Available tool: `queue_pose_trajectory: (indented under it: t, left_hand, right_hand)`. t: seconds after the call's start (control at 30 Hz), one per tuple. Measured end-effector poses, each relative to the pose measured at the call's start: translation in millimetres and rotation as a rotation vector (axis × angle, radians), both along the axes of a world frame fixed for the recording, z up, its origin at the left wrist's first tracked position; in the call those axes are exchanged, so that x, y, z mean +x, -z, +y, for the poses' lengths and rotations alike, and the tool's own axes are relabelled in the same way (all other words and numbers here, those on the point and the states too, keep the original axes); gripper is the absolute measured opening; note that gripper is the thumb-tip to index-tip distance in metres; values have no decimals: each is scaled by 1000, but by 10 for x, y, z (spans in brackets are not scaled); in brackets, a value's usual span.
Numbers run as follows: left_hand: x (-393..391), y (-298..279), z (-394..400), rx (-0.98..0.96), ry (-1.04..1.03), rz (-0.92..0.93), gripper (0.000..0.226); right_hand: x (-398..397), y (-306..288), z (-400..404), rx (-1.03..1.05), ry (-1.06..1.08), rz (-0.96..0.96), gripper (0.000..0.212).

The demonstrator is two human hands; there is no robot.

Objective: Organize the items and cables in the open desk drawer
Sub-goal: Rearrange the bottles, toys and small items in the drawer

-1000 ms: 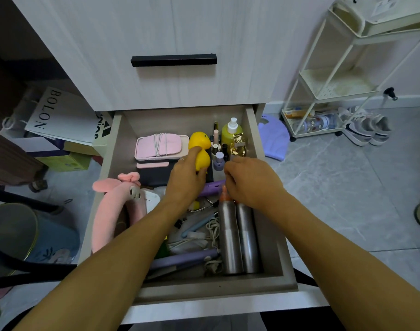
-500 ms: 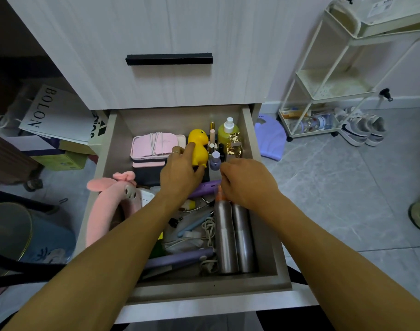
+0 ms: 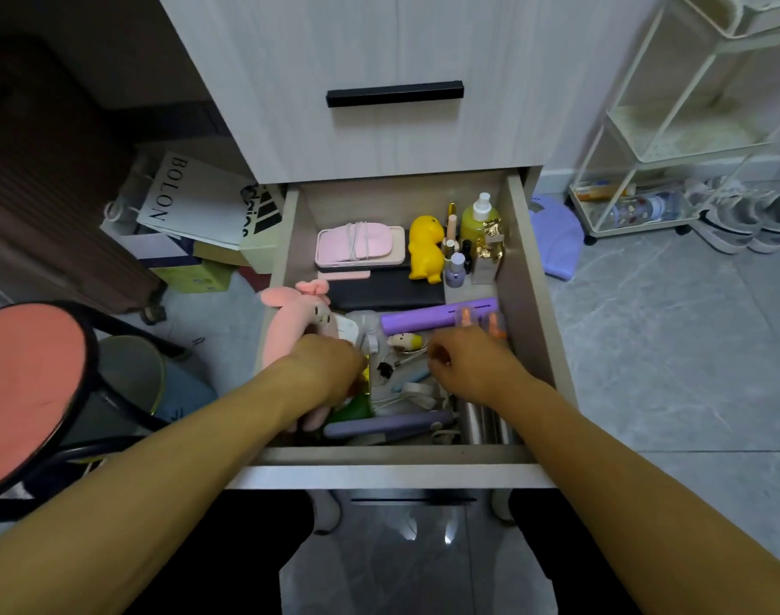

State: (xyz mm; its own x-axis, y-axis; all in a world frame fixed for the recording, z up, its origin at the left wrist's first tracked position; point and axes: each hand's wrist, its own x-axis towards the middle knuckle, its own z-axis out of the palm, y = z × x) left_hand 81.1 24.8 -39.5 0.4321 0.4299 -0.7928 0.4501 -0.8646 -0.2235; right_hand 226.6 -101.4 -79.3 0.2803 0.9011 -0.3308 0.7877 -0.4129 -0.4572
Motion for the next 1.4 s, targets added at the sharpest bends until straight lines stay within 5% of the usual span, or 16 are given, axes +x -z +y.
queue_pose_trajectory:
  t: [0.13,0.33,0.53,0.63,0.8,0.9,1.0,1.1,1.17,1.23,1.4]
  left_hand:
    - [-63,133,-9,-36,131,-5,50]
    - [-122,319,53,-237,-134,-175,34]
    - [-168,355,20,-249,-176,-269,25]
    - [-198,369,31,-231,-214,-467,24]
    - [-151,272,-8,-572,-1044,-1011,19]
    - [-87,183,-69,-726,-1490,-956,20]
    - [-97,167,-96,-864,-1640,-874,24]
    - [-130,246,-126,-719,-1326,-949,30]
    - [-163,277,-103,-332,-735,-1068,40]
    - [-138,258,-93,-160,-285,-1120,47]
    - [-3,273,-116,-90,-147,-979,52]
  right_hand:
    - [-63,47,-22,-20,-26,-55,18]
    - [-60,64,-6,-17,-34,37,13]
    - [-63,64,-36,-8,5,131,13]
    - [-53,19,-33,22,78,248,14]
    - [-49,70,-30,87,106,606,53]
    - [-79,75,-21,183,67,608,64]
    - [-100,46,-6,277,105,548,55]
    - [-65,21,-21,290,201,508,43]
    - [-37,30,-24,265,299,566,43]
    - [-22,25,-12,228,385,656,49]
    - [35,-63,-18,211,552,931,43]
